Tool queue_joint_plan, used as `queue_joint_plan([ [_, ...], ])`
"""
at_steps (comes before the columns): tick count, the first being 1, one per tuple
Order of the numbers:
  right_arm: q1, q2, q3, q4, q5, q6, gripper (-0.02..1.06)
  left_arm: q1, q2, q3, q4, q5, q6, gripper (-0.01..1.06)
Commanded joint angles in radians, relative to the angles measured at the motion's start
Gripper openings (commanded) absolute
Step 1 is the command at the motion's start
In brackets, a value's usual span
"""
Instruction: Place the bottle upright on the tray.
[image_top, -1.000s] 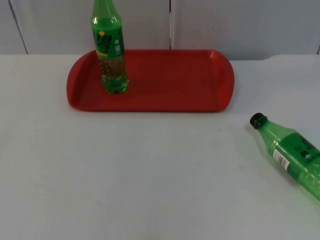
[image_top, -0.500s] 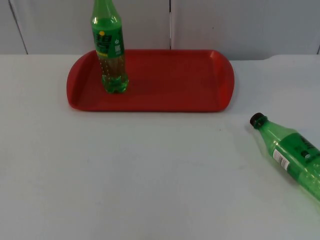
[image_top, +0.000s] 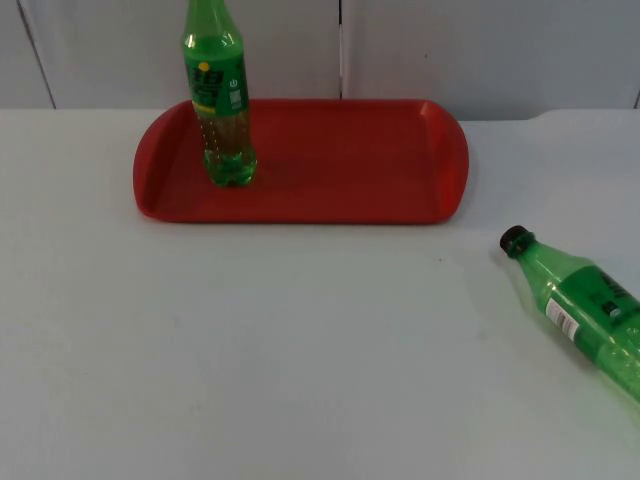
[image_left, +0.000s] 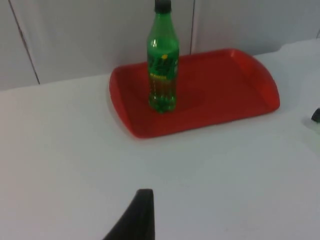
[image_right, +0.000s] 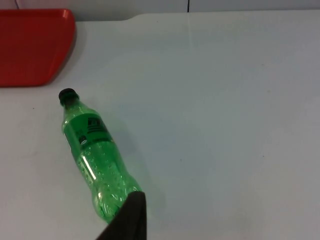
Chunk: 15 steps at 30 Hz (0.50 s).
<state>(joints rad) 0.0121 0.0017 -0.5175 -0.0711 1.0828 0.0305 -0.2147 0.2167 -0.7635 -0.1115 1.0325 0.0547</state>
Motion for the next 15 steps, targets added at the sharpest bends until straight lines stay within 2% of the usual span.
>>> queue_joint_plan([
  [1, -0.005, -0.002, 0.001, -0.002, -0.006, -0.004, 1.05, -0.004, -0.050, 0.003, -0.003, 0.013, 0.001, 1.05],
  [9, -0.005, -0.002, 0.001, -0.002, -0.006, -0.004, 1.05, -0.004, -0.207, 0.003, 0.021, 0.053, -0.006, 1.05],
  [15, -0.005, -0.002, 0.001, -0.002, -0.006, -0.004, 1.05, -0.004, -0.217, 0.003, 0.040, 0.111, -0.006, 1.05],
])
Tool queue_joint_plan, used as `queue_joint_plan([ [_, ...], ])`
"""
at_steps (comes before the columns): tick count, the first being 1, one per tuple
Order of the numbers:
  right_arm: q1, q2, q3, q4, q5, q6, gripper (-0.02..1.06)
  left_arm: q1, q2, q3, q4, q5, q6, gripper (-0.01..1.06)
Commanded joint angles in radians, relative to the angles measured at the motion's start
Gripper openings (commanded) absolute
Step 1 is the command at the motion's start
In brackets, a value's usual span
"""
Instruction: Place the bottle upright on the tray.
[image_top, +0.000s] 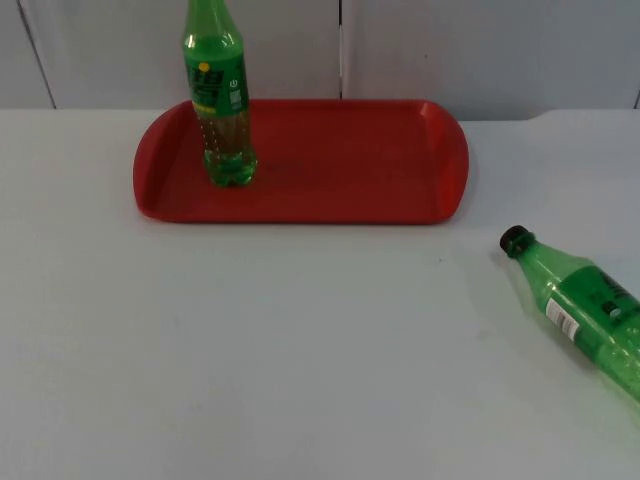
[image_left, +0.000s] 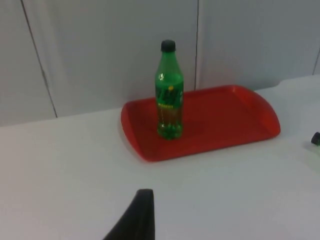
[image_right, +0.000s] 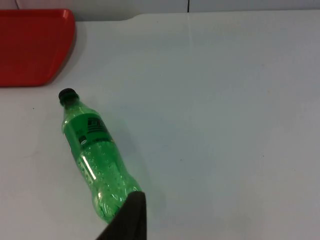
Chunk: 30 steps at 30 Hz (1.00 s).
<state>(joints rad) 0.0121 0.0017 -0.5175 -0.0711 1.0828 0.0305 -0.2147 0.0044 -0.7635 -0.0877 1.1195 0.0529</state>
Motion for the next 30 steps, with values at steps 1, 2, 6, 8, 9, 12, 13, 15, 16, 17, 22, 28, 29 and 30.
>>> queue_joint_plan([
  [1, -0.005, -0.002, 0.001, -0.002, -0.006, -0.004, 1.05, -0.004, -0.004, 0.003, 0.022, 0.032, -0.004, 1.05],
  [2, -0.005, -0.002, 0.001, -0.002, -0.006, -0.004, 1.05, -0.004, -0.004, 0.003, 0.022, 0.032, -0.004, 1.05],
  [6, -0.005, -0.002, 0.001, -0.005, -0.006, -0.004, 1.05, -0.004, -0.004, 0.003, 0.027, 0.059, -0.002, 1.05],
  [8, -0.005, -0.002, 0.001, -0.005, -0.006, -0.004, 1.05, -0.004, -0.004, 0.003, 0.027, 0.059, -0.002, 1.05],
  [9, -0.005, -0.002, 0.001, -0.005, -0.006, -0.004, 1.05, -0.004, -0.004, 0.003, 0.027, 0.057, -0.002, 1.05],
  [12, -0.005, -0.002, 0.001, -0.005, -0.006, -0.004, 1.05, -0.004, -0.004, 0.004, 0.029, 0.056, 0.007, 1.05],
  [13, -0.005, -0.002, 0.001, -0.002, -0.006, -0.004, 1.05, -0.004, -0.004, 0.009, 0.026, 0.047, 0.007, 1.05],
  [15, -0.005, -0.002, 0.001, -0.002, -0.006, -0.004, 1.05, -0.004, -0.004, 0.049, 0.012, 0.017, 0.007, 1.05],
  [16, -0.005, -0.002, 0.001, -0.002, -0.006, -0.004, 1.05, -0.004, -0.004, 0.085, 0.010, 0.002, 0.007, 1.05],
  [17, -0.005, -0.002, 0.001, -0.002, -0.006, -0.004, 1.05, -0.004, -0.004, 0.085, 0.010, 0.002, 0.007, 1.05],
  [22, -0.005, -0.002, 0.001, -0.002, -0.006, -0.004, 1.05, -0.004, -0.004, 0.194, 0.002, -0.064, 0.001, 1.05],
  [28, -0.005, -0.002, 0.001, -0.002, -0.006, -0.004, 1.05, -0.004, -0.004, 0.239, 0.016, -0.099, 0.007, 1.05],
  [29, -0.005, -0.002, 0.001, -0.002, -0.006, -0.004, 1.05, -0.004, -0.004, 0.239, 0.016, -0.099, 0.007, 1.05],
  [30, -0.005, -0.002, 0.001, -0.002, -0.006, -0.004, 1.05, -0.004, -0.004, 0.244, 0.019, -0.098, 0.005, 1.05],
])
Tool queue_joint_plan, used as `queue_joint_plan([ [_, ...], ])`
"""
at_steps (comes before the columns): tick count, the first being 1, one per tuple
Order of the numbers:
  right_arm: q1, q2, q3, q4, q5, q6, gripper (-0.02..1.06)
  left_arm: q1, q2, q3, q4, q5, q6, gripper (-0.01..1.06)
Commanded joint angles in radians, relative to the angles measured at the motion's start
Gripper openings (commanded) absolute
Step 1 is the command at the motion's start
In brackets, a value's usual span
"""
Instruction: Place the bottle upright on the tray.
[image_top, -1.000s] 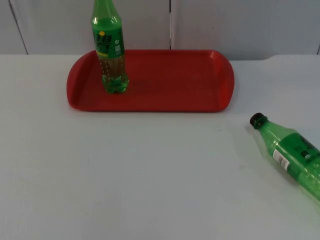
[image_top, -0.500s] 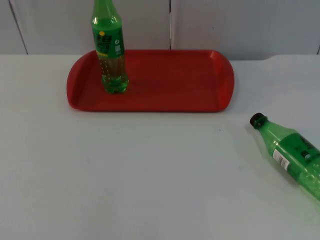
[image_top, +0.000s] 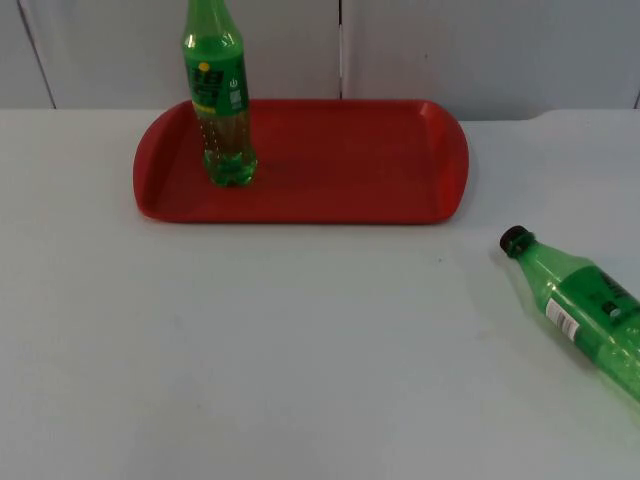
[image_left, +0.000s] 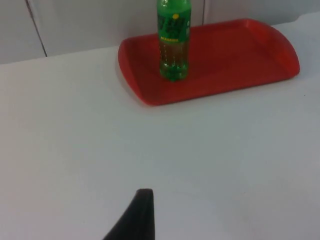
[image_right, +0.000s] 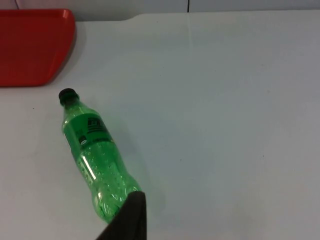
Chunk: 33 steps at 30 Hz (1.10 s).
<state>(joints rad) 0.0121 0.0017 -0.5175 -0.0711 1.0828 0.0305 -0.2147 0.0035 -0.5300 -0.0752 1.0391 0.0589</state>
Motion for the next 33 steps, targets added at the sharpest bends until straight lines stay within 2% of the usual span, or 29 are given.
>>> queue_joint_plan([
  [1, -0.005, -0.002, 0.001, -0.002, -0.006, -0.004, 1.05, -0.004, -0.003, 0.010, 0.007, -0.018, -0.004, 1.05],
  [11, -0.005, -0.002, 0.001, -0.002, -0.006, -0.004, 1.05, -0.004, -0.003, 0.038, 0.007, 0.036, -0.005, 1.05],
  [22, -0.005, -0.002, -0.006, 0.005, -0.017, -0.020, 1.05, -0.004, -0.003, 0.036, 0.009, 0.036, -0.005, 1.05],
  [26, -0.005, 0.055, -0.029, 0.013, -0.052, -0.020, 1.05, -0.004, -0.003, 0.036, 0.009, 0.036, -0.005, 1.05],
  [30, -0.005, 0.250, -0.074, 0.097, -0.156, -0.048, 1.05, -0.004, -0.003, 0.036, 0.009, 0.036, -0.005, 1.05],
  [33, -0.005, 0.357, -0.098, 0.139, -0.201, -0.079, 1.05, -0.004, -0.003, 0.036, 0.009, 0.036, -0.005, 1.05],
])
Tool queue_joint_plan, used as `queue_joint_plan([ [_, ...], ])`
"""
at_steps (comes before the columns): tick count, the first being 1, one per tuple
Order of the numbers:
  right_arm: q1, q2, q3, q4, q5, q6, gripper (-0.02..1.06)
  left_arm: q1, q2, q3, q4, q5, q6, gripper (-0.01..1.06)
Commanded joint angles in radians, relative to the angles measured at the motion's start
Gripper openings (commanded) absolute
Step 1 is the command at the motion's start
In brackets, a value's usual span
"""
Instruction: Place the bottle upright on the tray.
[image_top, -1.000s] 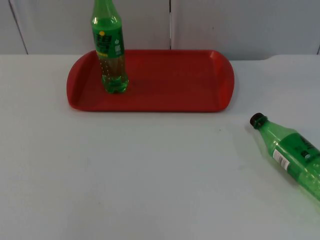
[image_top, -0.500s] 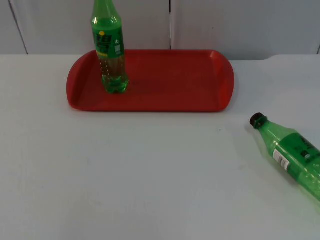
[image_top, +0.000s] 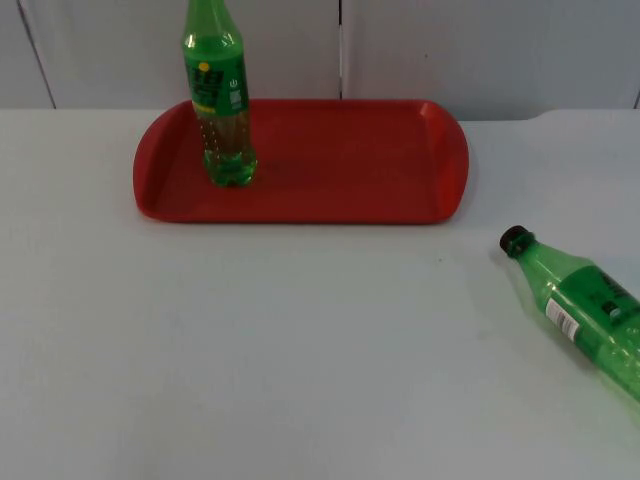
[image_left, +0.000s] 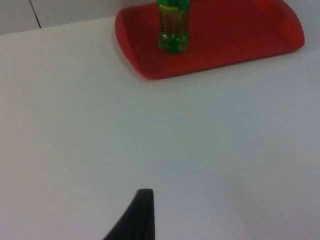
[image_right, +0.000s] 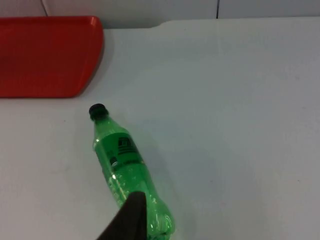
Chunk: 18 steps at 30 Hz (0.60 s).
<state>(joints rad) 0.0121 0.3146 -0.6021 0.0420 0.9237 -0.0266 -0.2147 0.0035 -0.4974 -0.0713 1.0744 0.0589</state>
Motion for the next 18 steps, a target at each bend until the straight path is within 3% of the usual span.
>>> queue_joint_plan([
  [1, -0.005, 0.107, -0.023, 0.046, -0.058, -0.042, 1.05, -0.004, -0.003, 0.003, 0.005, 0.001, -0.005, 1.05],
  [11, 0.000, 0.638, -0.203, 0.173, -0.081, -0.124, 1.05, -0.004, -0.003, 0.003, 0.005, 0.001, -0.005, 1.05],
  [18, 0.000, 0.886, -0.328, 0.181, -0.045, -0.124, 1.05, -0.004, -0.003, 0.003, 0.005, 0.001, -0.005, 1.05],
])
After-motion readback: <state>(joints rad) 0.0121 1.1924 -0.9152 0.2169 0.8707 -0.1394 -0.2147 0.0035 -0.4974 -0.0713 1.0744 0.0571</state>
